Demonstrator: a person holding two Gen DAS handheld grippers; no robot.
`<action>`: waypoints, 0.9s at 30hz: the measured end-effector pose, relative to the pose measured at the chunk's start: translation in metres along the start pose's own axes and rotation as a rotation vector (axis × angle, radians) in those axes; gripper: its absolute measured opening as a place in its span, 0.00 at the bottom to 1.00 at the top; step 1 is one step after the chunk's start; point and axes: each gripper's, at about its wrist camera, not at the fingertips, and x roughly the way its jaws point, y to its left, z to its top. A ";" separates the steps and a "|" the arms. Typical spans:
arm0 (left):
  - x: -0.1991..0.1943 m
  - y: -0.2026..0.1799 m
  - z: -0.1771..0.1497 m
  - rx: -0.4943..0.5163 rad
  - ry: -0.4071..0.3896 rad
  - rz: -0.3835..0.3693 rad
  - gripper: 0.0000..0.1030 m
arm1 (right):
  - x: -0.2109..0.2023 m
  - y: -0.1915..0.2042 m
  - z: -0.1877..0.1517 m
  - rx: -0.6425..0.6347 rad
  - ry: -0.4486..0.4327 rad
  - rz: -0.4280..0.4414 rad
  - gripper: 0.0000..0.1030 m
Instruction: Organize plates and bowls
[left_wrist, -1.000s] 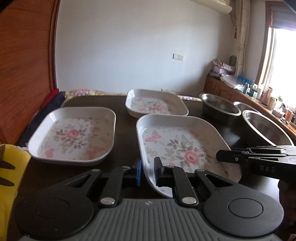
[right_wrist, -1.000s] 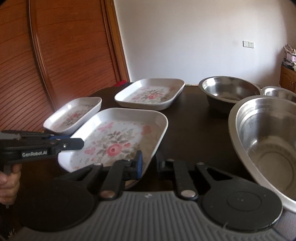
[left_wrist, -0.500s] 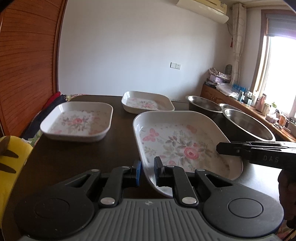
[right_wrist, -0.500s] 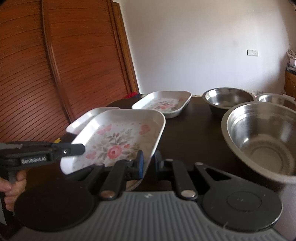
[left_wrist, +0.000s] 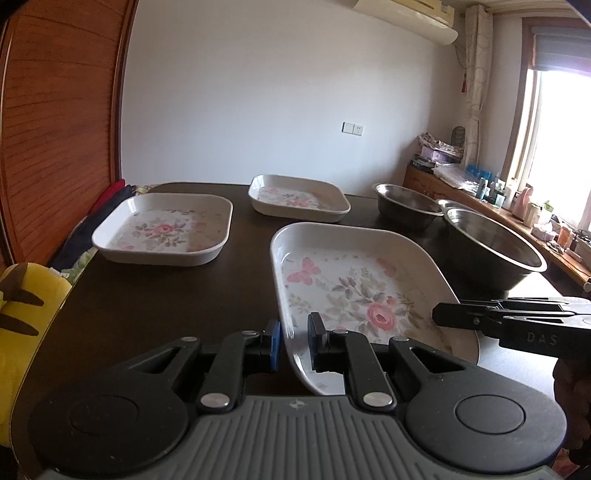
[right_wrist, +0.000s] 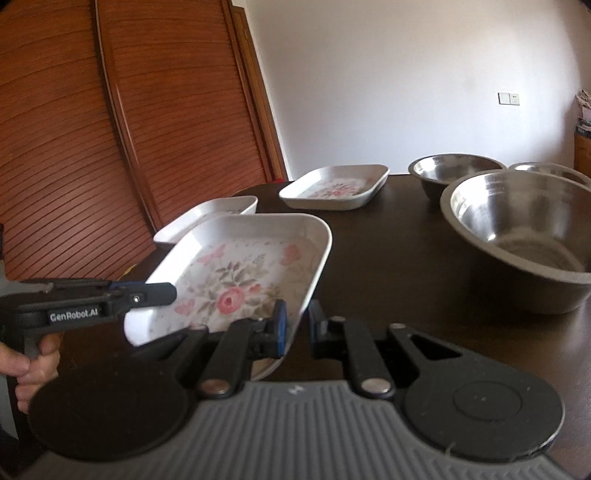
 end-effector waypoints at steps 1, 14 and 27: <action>0.001 0.001 0.000 -0.002 0.004 0.001 0.43 | -0.001 0.000 -0.002 -0.001 0.001 0.001 0.13; 0.015 0.007 -0.006 -0.010 0.025 0.008 0.43 | 0.005 0.001 -0.012 0.007 0.011 -0.019 0.15; -0.018 0.013 -0.004 -0.023 -0.099 0.060 0.80 | -0.023 0.006 -0.013 -0.039 -0.078 -0.067 0.16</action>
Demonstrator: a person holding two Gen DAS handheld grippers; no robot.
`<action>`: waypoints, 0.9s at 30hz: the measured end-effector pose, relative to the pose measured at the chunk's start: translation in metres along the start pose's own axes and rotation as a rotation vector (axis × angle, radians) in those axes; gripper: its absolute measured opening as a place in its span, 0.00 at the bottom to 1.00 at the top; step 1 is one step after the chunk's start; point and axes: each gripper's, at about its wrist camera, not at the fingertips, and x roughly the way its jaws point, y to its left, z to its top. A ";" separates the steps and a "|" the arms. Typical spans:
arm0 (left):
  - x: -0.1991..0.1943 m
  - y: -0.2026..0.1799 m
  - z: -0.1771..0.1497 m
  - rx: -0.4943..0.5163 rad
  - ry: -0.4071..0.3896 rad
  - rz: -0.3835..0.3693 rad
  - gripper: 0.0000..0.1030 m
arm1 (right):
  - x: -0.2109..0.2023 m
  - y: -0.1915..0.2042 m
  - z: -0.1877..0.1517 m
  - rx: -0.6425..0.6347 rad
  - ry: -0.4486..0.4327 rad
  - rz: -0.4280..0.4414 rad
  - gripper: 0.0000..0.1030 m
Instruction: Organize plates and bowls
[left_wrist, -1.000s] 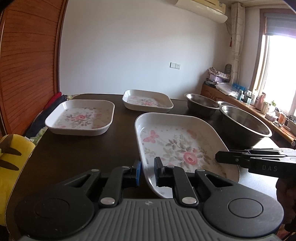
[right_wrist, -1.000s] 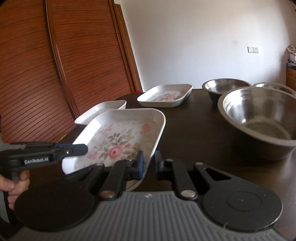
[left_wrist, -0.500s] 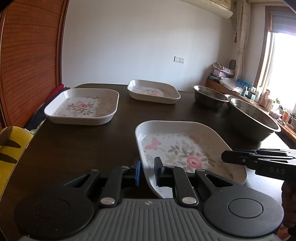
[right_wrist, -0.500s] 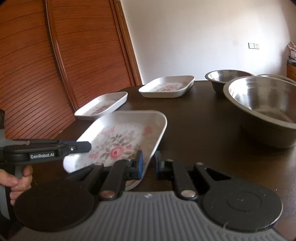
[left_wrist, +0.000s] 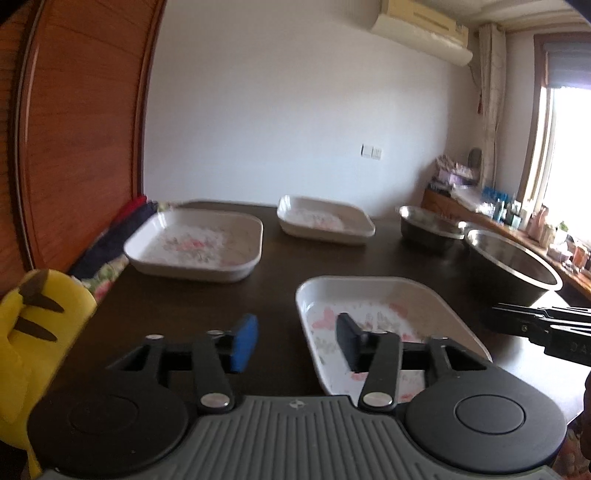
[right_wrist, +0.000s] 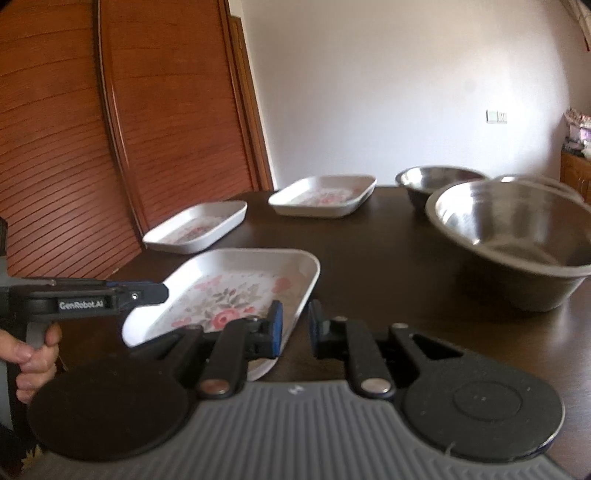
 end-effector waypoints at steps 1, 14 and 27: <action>-0.004 0.000 0.001 0.001 -0.014 0.004 0.84 | -0.004 0.001 0.001 -0.005 -0.013 -0.002 0.16; -0.044 -0.007 0.011 0.036 -0.151 0.047 1.00 | -0.042 0.016 0.011 -0.069 -0.143 -0.040 0.50; -0.029 0.013 0.048 0.087 -0.159 0.070 1.00 | -0.031 0.031 0.044 -0.131 -0.199 -0.034 1.00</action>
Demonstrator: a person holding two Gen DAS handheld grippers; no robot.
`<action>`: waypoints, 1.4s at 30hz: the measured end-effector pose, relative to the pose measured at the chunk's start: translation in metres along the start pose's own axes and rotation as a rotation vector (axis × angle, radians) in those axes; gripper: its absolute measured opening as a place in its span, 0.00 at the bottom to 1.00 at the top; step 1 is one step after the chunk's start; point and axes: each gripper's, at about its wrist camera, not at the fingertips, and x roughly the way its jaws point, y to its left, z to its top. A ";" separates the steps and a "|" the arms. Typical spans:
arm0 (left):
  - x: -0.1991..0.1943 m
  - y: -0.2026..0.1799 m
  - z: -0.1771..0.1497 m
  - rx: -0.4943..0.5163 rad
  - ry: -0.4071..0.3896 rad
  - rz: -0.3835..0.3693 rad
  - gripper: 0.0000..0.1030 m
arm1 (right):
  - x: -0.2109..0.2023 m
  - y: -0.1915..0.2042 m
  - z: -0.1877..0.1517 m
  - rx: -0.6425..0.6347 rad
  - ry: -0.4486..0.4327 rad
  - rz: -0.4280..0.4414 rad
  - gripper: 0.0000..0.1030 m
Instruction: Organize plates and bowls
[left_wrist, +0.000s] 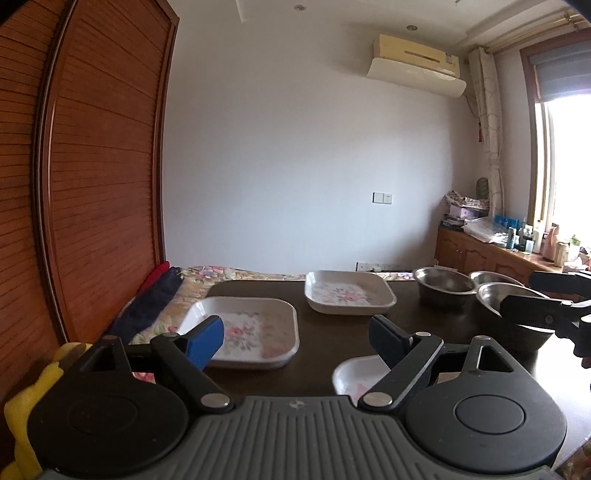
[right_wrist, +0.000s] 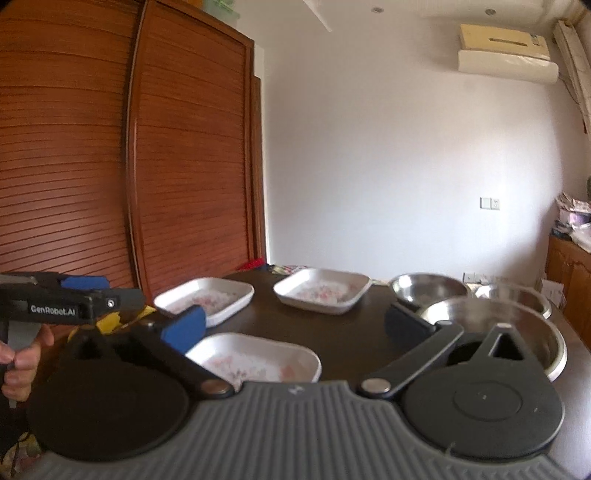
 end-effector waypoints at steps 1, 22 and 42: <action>0.006 0.005 0.003 0.003 0.004 0.005 1.00 | 0.006 0.002 0.004 -0.001 0.001 0.006 1.00; 0.150 0.113 0.014 -0.053 0.242 0.043 0.76 | 0.201 0.049 0.038 0.013 0.359 0.192 0.62; 0.176 0.142 -0.002 -0.154 0.335 0.007 0.57 | 0.267 0.058 0.017 -0.010 0.557 0.188 0.44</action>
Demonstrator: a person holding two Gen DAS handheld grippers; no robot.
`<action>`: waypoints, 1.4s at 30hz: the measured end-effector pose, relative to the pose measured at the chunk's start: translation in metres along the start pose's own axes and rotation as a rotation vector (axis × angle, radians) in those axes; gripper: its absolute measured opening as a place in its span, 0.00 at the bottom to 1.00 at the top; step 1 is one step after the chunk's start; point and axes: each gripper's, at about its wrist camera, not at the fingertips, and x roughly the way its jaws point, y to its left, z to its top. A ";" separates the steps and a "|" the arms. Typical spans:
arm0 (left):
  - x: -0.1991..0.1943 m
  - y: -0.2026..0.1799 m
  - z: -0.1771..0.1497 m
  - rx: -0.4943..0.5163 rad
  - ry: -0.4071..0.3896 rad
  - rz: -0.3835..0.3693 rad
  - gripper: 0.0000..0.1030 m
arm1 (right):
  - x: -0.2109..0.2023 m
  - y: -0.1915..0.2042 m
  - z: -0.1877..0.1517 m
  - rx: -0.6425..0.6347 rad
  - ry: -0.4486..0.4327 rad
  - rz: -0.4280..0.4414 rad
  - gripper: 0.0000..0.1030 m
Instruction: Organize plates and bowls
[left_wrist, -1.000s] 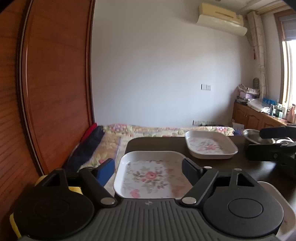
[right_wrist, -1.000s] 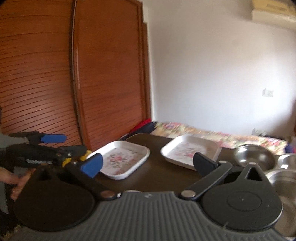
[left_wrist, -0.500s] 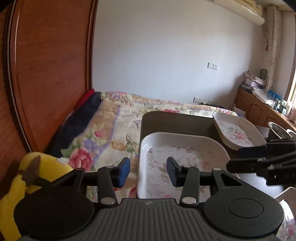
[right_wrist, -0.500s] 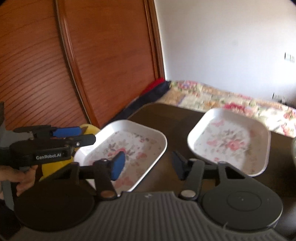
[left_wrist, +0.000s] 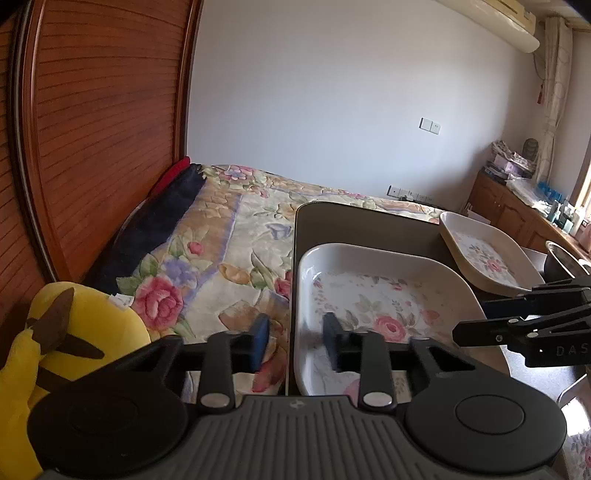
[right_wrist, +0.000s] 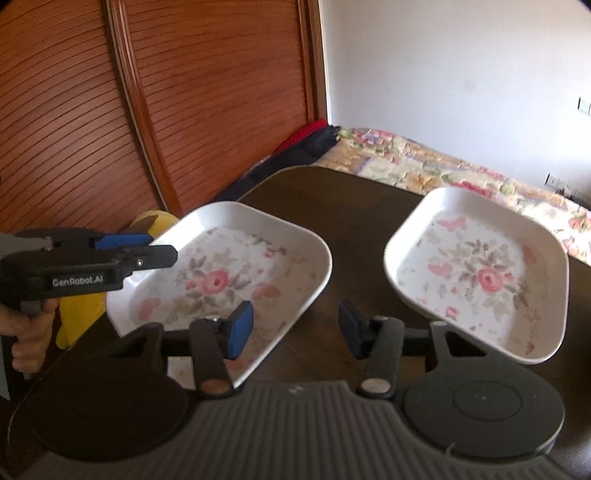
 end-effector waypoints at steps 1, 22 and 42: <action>0.000 0.000 0.000 -0.004 0.000 -0.005 0.57 | 0.001 -0.001 0.000 0.003 0.007 0.008 0.40; -0.043 -0.038 -0.003 -0.005 -0.047 -0.030 0.47 | -0.032 -0.014 -0.010 0.108 -0.091 0.054 0.11; -0.139 -0.123 -0.041 0.068 -0.131 -0.158 0.47 | -0.151 -0.029 -0.066 0.168 -0.261 -0.009 0.07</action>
